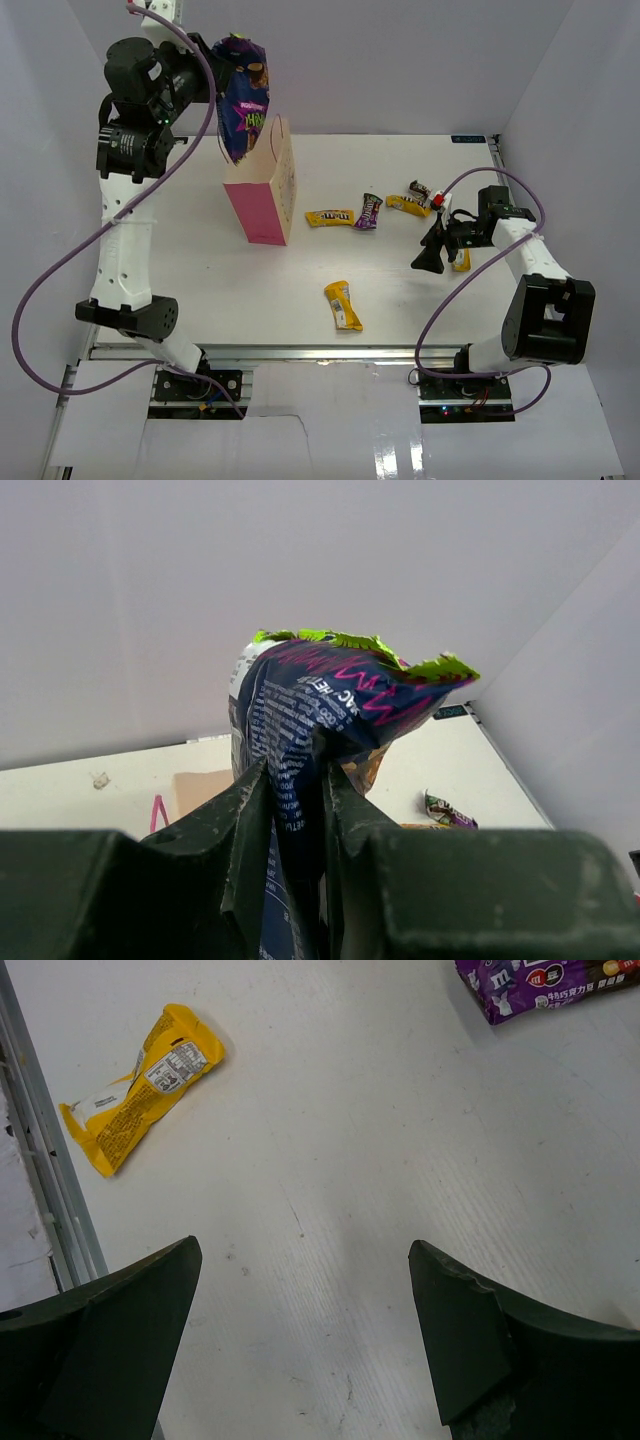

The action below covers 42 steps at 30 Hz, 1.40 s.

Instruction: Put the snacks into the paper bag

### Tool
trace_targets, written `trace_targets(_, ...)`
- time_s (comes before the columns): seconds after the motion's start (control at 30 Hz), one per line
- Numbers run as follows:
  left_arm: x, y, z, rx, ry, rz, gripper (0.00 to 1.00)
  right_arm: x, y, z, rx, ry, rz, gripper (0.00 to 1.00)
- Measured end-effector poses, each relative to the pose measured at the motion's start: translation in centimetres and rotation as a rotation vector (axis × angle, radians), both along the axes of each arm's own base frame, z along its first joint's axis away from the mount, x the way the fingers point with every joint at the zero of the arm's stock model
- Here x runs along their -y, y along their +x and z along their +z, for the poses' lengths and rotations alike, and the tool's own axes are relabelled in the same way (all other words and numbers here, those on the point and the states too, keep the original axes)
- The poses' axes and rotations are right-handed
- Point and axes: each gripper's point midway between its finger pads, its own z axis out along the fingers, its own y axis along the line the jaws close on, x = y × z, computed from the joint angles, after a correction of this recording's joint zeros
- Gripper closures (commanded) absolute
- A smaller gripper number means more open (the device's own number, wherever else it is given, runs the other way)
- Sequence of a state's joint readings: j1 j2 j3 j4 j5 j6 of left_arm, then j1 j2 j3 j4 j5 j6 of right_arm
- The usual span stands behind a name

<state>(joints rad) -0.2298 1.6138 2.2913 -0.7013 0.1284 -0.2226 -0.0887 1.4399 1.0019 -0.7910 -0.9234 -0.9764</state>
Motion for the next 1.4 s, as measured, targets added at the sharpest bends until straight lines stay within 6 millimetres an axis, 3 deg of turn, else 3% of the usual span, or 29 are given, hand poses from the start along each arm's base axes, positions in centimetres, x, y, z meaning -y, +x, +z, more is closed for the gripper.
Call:
trace_targets(0.13, -2.2, 2.9, -0.9, -0.007, -0.051, -0.036, 1.00, 0.0, 0.0, -0.1, -0.006, 0.002, -0.002, 0.10)
trace_targets(0.27, -3.6, 6.2, -4.0, -0.065, -0.083, -0.061, 1.00, 0.0, 0.0, -0.1, -0.006, 0.005, -0.001, 0.10)
trace_targets(0.4, -3.3, 9.5, -8.0, -0.137, -0.110, -0.104, 1.00, 0.0, 0.0, -0.1, -0.007, 0.007, -0.001, 0.10)
trace_targets(0.5, -2.2, 10.6, -10.3, -0.185, -0.135, -0.160, 1.00, 0.0, 0.0, -0.1, -0.006, 0.007, -0.001, 0.10)
trace_targets(0.63, -1.5, 10.9, -11.5, -0.216, -0.158, -0.199, 1.00, 0.0, 0.0, -0.1, -0.006, 0.007, -0.001, 0.10)
trace_targets(1.0, 0.8, 8.9, -9.8, -0.189, -0.218, -0.328, 1.00, 0.0, 0.0, -0.4, -0.021, 0.008, -0.002, 0.10)
trace_targets(1.4, 3.5, 7.5, -12.8, -0.276, -0.293, -0.426, 1.00, 0.0, 0.1, -0.6, -0.035, 0.013, -0.013, 0.10)
